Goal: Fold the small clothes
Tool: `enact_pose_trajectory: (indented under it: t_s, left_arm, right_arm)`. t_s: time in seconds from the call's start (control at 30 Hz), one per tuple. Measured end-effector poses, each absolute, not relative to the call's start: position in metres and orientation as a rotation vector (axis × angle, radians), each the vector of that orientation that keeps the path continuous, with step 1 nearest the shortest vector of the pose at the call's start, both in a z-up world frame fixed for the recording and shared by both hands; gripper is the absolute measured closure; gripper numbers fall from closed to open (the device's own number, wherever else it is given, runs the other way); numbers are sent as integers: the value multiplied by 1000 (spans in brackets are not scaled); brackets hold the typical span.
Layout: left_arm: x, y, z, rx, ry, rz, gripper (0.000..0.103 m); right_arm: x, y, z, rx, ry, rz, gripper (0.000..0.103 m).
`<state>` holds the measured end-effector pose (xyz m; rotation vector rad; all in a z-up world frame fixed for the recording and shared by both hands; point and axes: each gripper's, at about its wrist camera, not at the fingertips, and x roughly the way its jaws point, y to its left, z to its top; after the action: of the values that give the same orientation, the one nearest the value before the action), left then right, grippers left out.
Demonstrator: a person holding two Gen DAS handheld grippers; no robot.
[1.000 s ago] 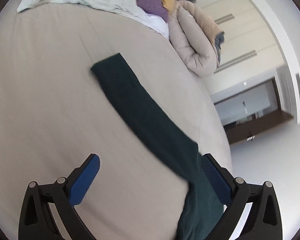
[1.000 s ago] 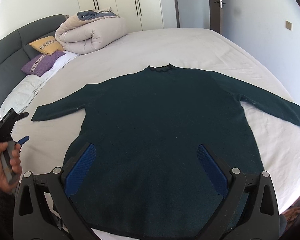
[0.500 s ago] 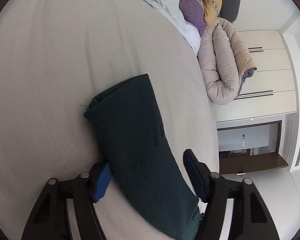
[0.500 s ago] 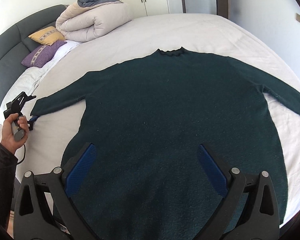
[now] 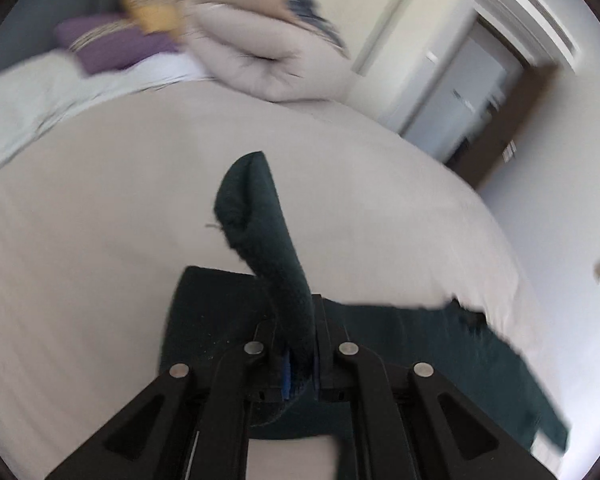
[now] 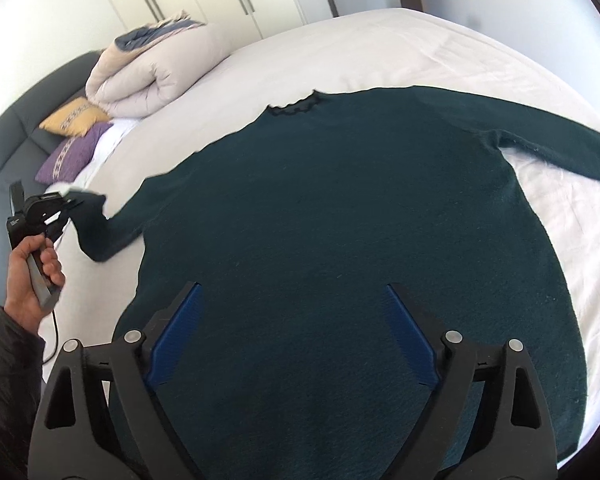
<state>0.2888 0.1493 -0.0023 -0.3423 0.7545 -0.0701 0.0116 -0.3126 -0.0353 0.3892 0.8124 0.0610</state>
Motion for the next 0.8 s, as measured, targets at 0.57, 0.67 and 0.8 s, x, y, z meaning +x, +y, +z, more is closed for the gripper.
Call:
enact_pose_trajectory:
  t_s: [0.57, 0.67, 0.8]
  left_arm:
    - [222, -12, -63, 139, 750, -223, 13]
    - [217, 23, -72, -40, 776, -193, 12]
    - [220, 51, -94, -206, 829, -231, 13]
  right_arm:
    - [190, -392, -102, 880, 960, 335, 13]
    - [234, -367, -118, 942, 1025, 388, 20]
    - [283, -321, -137, 977, 1141, 446, 27]
